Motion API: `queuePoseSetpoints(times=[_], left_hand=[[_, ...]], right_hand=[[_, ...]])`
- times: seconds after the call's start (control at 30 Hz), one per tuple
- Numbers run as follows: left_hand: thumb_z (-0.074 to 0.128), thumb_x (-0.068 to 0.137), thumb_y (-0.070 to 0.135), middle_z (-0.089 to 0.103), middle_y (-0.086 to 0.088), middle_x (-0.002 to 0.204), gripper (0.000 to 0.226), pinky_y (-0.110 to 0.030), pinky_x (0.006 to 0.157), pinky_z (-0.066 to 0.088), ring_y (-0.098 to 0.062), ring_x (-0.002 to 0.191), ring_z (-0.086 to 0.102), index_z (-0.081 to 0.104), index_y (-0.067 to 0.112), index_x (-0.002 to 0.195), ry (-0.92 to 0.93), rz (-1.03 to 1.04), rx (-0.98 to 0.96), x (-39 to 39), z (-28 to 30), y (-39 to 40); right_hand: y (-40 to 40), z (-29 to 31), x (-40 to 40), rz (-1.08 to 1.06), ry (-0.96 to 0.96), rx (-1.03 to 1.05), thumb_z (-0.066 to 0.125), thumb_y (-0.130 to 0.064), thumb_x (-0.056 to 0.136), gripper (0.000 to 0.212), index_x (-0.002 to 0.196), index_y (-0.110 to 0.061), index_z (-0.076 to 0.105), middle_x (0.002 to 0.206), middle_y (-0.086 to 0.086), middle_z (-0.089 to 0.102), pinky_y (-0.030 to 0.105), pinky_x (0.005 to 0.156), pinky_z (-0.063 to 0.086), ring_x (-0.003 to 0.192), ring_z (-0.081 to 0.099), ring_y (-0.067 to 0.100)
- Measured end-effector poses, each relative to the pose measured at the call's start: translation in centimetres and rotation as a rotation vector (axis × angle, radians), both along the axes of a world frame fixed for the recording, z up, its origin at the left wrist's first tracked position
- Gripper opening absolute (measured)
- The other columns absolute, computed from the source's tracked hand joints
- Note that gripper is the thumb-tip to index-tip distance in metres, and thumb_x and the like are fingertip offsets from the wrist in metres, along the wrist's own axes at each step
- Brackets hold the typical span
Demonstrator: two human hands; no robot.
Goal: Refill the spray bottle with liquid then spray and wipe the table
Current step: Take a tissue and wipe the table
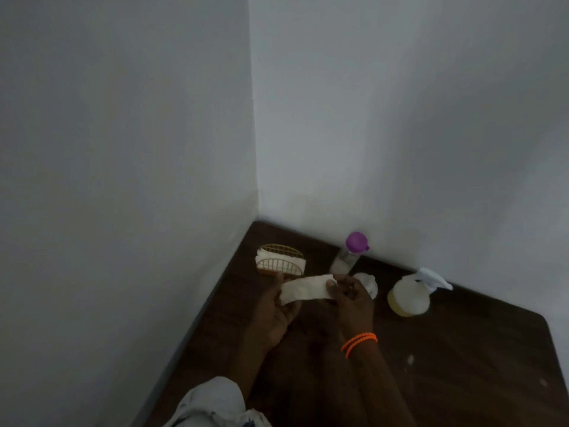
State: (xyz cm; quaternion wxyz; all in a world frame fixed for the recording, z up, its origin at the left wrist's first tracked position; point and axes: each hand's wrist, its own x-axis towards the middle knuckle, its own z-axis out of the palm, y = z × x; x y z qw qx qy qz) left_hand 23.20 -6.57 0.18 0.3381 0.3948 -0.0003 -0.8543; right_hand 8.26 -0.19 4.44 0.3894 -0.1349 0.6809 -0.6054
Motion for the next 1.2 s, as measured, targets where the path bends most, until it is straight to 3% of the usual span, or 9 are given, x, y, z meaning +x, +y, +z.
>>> queuePoseSetpoints(times=[0.13, 0.27, 0.37, 0.5, 0.57, 0.67, 0.8, 1.03, 1.2], left_hand=[[0.071, 0.09, 0.001, 0.066, -0.02, 0.125, 0.022, -0.036, 0.073, 0.061, -0.028, 0.103, 0.065, 0.071, 0.003, 0.111, -0.472, -0.338, -0.103, 0.2, -2.3, 2.8], [0.072, 0.09, 0.0, 0.065, -0.02, 0.126, 0.012, -0.028, 0.06, 0.061, -0.028, 0.107, 0.065, 0.074, 0.006, 0.1, -0.634, -0.48, -0.202, -1.4, -3.1, 3.7], [0.075, 0.09, 0.012, 0.067, -0.013, 0.126, 0.016, -0.032, 0.07, 0.063, -0.024, 0.106, 0.065, 0.073, 0.014, 0.106, -0.751, -0.464, -0.32, -3.5, -2.6, 2.7], [0.064, 0.096, 0.042, 0.061, -0.002, 0.138, 0.045, -0.041, 0.105, 0.05, -0.019, 0.126, 0.057, 0.059, 0.022, 0.137, -1.471, -0.588, -0.831, -4.1, -3.7, 4.0], [0.057, 0.101, 0.037, 0.053, 0.0, 0.148, 0.044, -0.038, 0.114, 0.042, -0.016, 0.136, 0.048, 0.053, 0.025, 0.143, -1.489, -0.656, -1.058, -3.8, -4.9, 5.7], [0.048, 0.105, 0.03, 0.026, -0.002, 0.166, 0.056, -0.035, 0.127, 0.015, -0.015, 0.154, 0.02, 0.031, 0.021, 0.158, -1.429, -1.105, -1.449, -3.3, -7.5, 7.4], [0.04, 0.105, 0.037, 0.002, -0.011, 0.17, 0.07, -0.037, 0.119, -0.013, -0.024, 0.157, -0.003, 0.007, 0.011, 0.161, -1.537, -1.421, -1.687, -3.7, -9.4, 6.8], [0.043, 0.104, 0.04, 0.004, -0.01, 0.17, 0.074, -0.043, 0.128, -0.001, -0.024, 0.157, 0.0, 0.005, 0.013, 0.161, -1.536, -1.455, -1.675, -4.2, -9.3, 2.6], [0.044, 0.103, 0.038, 0.013, -0.011, 0.169, 0.07, -0.043, 0.128, 0.0, -0.023, 0.157, 0.009, 0.014, 0.012, 0.161, -1.57, -1.405, -1.677, -4.4, -8.7, 0.5]], right_hand=[[6.2, -4.8, -1.4, -0.047, -0.046, 0.204, 0.072, 0.008, 0.083, 0.017, 0.095, -0.003, 0.068, 0.102, 0.022, 0.067, 0.026, 0.048, 0.057, 0.092, 0.068, 0.033], [8.9, -8.0, -2.3, -0.09, -0.06, 0.347, 0.073, 0.009, 0.082, 0.017, 0.09, -0.004, 0.066, 0.103, 0.027, 0.068, 0.031, 0.046, 0.057, 0.081, 0.067, 0.03], [8.4, -8.5, -2.9, -0.127, 0.093, 0.305, 0.077, -0.001, 0.081, 0.016, 0.089, -0.011, 0.068, 0.096, 0.018, 0.072, 0.043, 0.068, 0.062, 0.086, 0.07, 0.029], [8.4, -9.5, -2.5, 0.027, 0.421, 0.486, 0.072, -0.02, 0.088, 0.035, 0.122, -0.014, 0.065, 0.122, 0.007, 0.068, 0.038, 0.102, 0.048, 0.114, 0.063, 0.024], [9.0, -10.0, -1.4, 0.153, 0.52, 0.48, 0.065, -0.014, 0.093, 0.038, 0.131, -0.013, 0.062, 0.136, 0.008, 0.061, 0.032, 0.107, 0.039, 0.126, 0.056, 0.025], [9.4, -10.8, -0.3, 0.534, 0.797, 0.487, 0.053, -0.018, 0.099, 0.05, 0.148, -0.016, 0.046, 0.16, 0.008, 0.033, 0.031, 0.119, 0.021, 0.149, 0.03, 0.028], [7.8, -11.9, -0.5, 0.89, 1.012, 0.621, 0.036, -0.034, 0.103, 0.062, 0.159, -0.028, 0.01, 0.168, 0.008, 0.0, 0.041, 0.124, 0.003, 0.155, -0.003, 0.024], [3.8, -12.7, -1.4, 0.947, 1.013, 0.684, 0.009, -0.055, 0.094, 0.071, 0.159, -0.027, 0.0, 0.167, 0.014, -0.002, 0.046, 0.124, -0.004, 0.155, -0.006, 0.026], [1.4, -13.3, -1.8, 0.962, 0.992, 0.682, 0.034, -0.047, 0.103, 0.069, 0.158, -0.032, -0.006, 0.166, 0.013, -0.011, 0.047, 0.124, -0.007, 0.154, -0.012, 0.028]])
